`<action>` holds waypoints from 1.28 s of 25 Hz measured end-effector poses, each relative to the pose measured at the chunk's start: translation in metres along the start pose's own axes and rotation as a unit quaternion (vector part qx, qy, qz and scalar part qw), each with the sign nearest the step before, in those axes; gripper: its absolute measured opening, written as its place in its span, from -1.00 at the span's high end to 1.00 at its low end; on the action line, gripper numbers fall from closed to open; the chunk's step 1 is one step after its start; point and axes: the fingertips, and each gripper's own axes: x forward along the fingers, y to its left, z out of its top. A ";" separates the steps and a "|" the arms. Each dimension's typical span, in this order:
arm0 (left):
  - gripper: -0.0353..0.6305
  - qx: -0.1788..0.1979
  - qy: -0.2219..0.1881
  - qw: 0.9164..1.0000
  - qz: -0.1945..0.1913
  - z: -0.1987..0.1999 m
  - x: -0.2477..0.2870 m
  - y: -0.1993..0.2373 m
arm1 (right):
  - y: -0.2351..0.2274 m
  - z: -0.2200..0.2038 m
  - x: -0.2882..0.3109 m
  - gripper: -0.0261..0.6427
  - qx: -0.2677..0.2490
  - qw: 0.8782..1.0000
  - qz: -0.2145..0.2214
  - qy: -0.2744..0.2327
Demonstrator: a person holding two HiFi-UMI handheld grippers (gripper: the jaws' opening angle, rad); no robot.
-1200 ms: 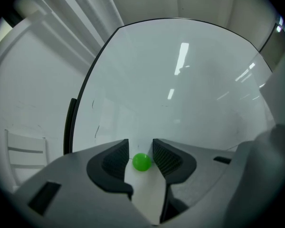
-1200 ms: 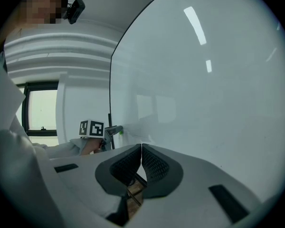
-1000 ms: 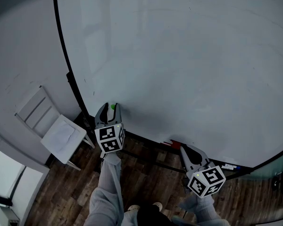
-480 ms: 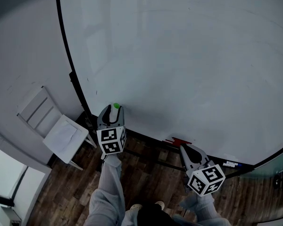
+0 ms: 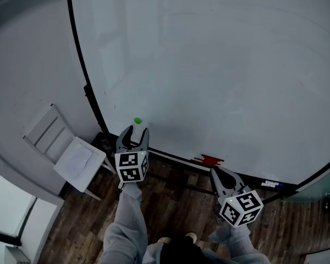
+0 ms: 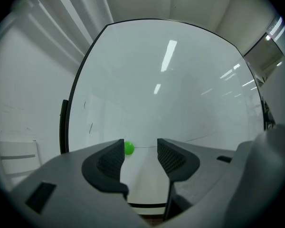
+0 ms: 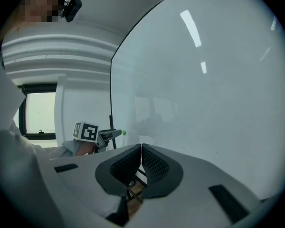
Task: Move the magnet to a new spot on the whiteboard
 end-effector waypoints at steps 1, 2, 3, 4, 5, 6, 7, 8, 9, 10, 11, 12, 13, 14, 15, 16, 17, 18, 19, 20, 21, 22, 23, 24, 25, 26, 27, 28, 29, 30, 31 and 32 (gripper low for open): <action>0.26 0.000 0.002 1.000 -0.005 0.000 -0.003 -0.002 | 0.001 0.000 -0.003 0.83 0.001 1.000 -0.002 -0.001; 0.26 0.001 0.004 1.000 -0.009 -0.001 -0.006 -0.005 | 0.002 -0.001 -0.006 0.83 0.003 1.000 -0.005 -0.003; 0.26 0.001 0.006 1.000 -0.015 -0.001 -0.008 -0.008 | 0.002 -0.002 -0.009 0.83 0.004 1.000 -0.007 -0.004; 0.26 0.001 0.009 1.000 -0.020 -0.002 -0.011 -0.011 | 0.003 -0.003 -0.012 0.83 0.006 1.000 -0.011 -0.005; 0.26 0.001 0.013 1.000 -0.027 -0.004 -0.014 -0.015 | 0.003 -0.005 -0.016 0.83 0.008 1.000 -0.014 -0.006; 0.26 0.001 0.017 0.999 -0.034 -0.006 -0.017 -0.019 | 0.004 -0.006 -0.019 0.83 0.010 1.000 -0.017 -0.007; 0.26 0.001 0.021 0.999 -0.042 -0.007 -0.020 -0.024 | 0.005 -0.006 -0.022 0.83 0.012 1.000 -0.020 -0.009; 0.26 0.000 0.024 0.998 -0.050 -0.009 -0.023 -0.029 | 0.007 -0.007 -0.025 0.83 0.014 1.000 -0.023 -0.011; 0.26 -0.001 0.027 0.998 -0.059 -0.010 -0.027 -0.034 | 0.008 -0.007 -0.028 0.83 0.016 0.999 -0.027 -0.014; 0.26 -0.002 0.029 0.997 -0.067 -0.011 -0.029 -0.039 | 0.008 -0.007 -0.031 0.83 0.017 0.999 -0.030 -0.016; 0.26 -0.003 0.031 0.997 -0.075 -0.012 -0.032 -0.045 | 0.008 -0.008 -0.034 0.83 0.018 0.999 -0.034 -0.019; 0.26 -0.004 0.033 0.996 -0.083 -0.013 -0.035 -0.050 | 0.008 -0.008 -0.037 0.83 0.020 0.999 -0.039 -0.021; 0.26 -0.005 0.035 0.995 -0.091 -0.014 -0.038 -0.056 | 0.007 -0.009 -0.040 0.83 0.022 0.999 -0.043 -0.023; 0.26 -0.006 0.036 0.994 -0.100 -0.015 -0.042 -0.062 | 0.007 -0.010 -0.044 0.83 0.024 0.998 -0.048 -0.025; 0.26 -0.006 0.037 0.993 -0.108 -0.016 -0.045 -0.068 | 0.006 -0.011 -0.047 0.83 0.025 0.998 -0.053 -0.028; 0.26 -0.006 0.038 0.992 -0.117 -0.016 -0.048 -0.075 | 0.005 -0.011 -0.051 0.83 0.026 0.998 -0.058 -0.030; 0.26 -0.006 0.039 0.991 -0.126 -0.016 -0.050 -0.082 | 0.004 -0.012 -0.054 0.83 0.027 0.997 -0.063 -0.032; 0.26 -0.005 0.040 0.990 -0.135 -0.015 -0.053 -0.088 | 0.003 -0.012 -0.057 0.83 0.028 0.997 -0.068 -0.034; 0.26 -0.005 0.041 0.989 -0.144 -0.015 -0.056 -0.094 | 0.003 -0.012 -0.060 0.83 0.028 0.996 -0.073 -0.036; 0.26 -0.004 0.041 0.987 -0.154 -0.014 -0.059 -0.100 | 0.002 -0.012 -0.064 0.83 0.028 0.996 -0.078 -0.038; 0.26 -0.003 0.041 0.986 -0.163 -0.013 -0.062 -0.106 | 0.002 -0.012 -0.067 0.83 0.028 0.995 -0.083 -0.040; 0.26 -0.002 0.040 0.984 -0.172 -0.012 -0.065 -0.112 | 0.002 -0.012 -0.070 0.83 0.028 0.995 -0.088 -0.042; 0.26 -0.002 0.039 0.983 -0.180 -0.011 -0.068 -0.117 | 0.001 -0.013 -0.073 0.83 0.029 0.994 -0.093 -0.044; 0.26 -0.003 0.038 0.981 -0.188 -0.010 -0.071 -0.122 | 0.000 -0.013 -0.076 0.83 0.029 0.994 -0.098 -0.045; 0.26 -0.004 0.037 0.980 -0.196 -0.008 -0.074 -0.127 | -0.001 -0.014 -0.080 0.83 0.030 0.993 -0.102 -0.047; 0.26 -0.006 0.036 0.978 -0.204 -0.007 -0.078 -0.132 | -0.002 -0.014 -0.083 0.83 0.031 0.993 -0.107 -0.048; 0.26 -0.007 0.036 0.976 -0.214 -0.005 -0.081 -0.138 | -0.002 -0.014 -0.087 0.83 0.032 0.992 -0.113 -0.050; 0.26 -0.007 0.036 0.974 -0.225 -0.003 -0.086 -0.144 | -0.003 -0.014 -0.090 0.83 0.032 0.991 -0.118 -0.052; 0.26 -0.007 0.036 0.971 -0.238 -0.002 -0.091 -0.150 | -0.004 -0.015 -0.093 0.83 0.033 0.990 -0.123 -0.053; 0.26 -0.006 0.036 0.967 -0.251 -0.001 -0.096 -0.156 | -0.005 -0.016 -0.097 0.83 0.032 0.990 -0.128 -0.054; 0.26 -0.006 0.036 0.964 -0.264 0.000 -0.101 -0.162 | -0.006 -0.017 -0.100 0.83 0.032 0.989 -0.133 -0.054; 0.26 -0.005 0.035 0.960 -0.276 0.001 -0.107 -0.167 | -0.007 -0.018 -0.103 0.83 0.030 0.988 -0.138 -0.054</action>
